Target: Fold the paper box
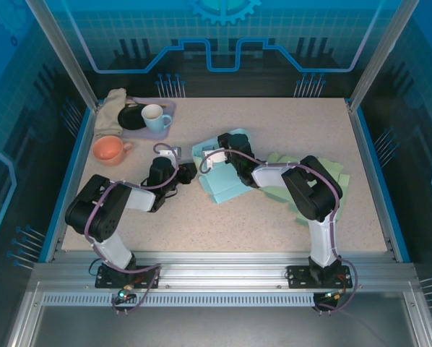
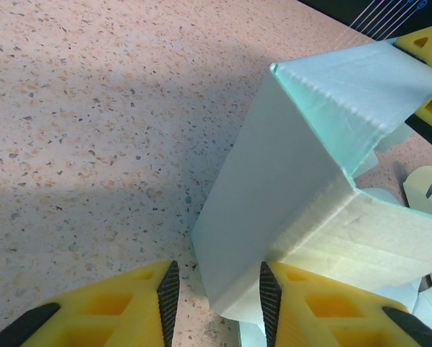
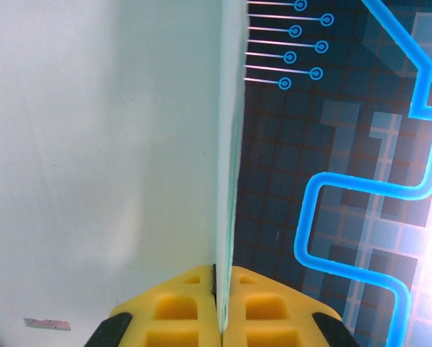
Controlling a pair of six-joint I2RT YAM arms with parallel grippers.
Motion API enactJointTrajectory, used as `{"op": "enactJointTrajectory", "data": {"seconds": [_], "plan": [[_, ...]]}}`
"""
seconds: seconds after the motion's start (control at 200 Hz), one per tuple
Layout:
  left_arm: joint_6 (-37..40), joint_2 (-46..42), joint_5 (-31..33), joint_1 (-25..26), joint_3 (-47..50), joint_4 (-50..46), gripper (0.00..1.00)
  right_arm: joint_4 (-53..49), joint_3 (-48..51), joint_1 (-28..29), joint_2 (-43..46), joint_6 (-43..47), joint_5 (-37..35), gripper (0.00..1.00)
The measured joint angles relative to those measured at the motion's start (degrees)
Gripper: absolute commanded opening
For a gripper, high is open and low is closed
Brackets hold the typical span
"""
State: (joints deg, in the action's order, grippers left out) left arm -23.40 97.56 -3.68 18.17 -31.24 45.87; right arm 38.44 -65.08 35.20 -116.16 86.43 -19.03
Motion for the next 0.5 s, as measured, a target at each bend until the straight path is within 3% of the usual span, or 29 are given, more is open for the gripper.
{"op": "enactJointTrajectory", "data": {"seconds": [0.5], "plan": [[0.02, 0.02, -2.21, 0.48, -0.04, 0.81, 0.40, 5.18, 1.40, -0.92, -0.85, 0.22, 0.22, 0.00]]}}
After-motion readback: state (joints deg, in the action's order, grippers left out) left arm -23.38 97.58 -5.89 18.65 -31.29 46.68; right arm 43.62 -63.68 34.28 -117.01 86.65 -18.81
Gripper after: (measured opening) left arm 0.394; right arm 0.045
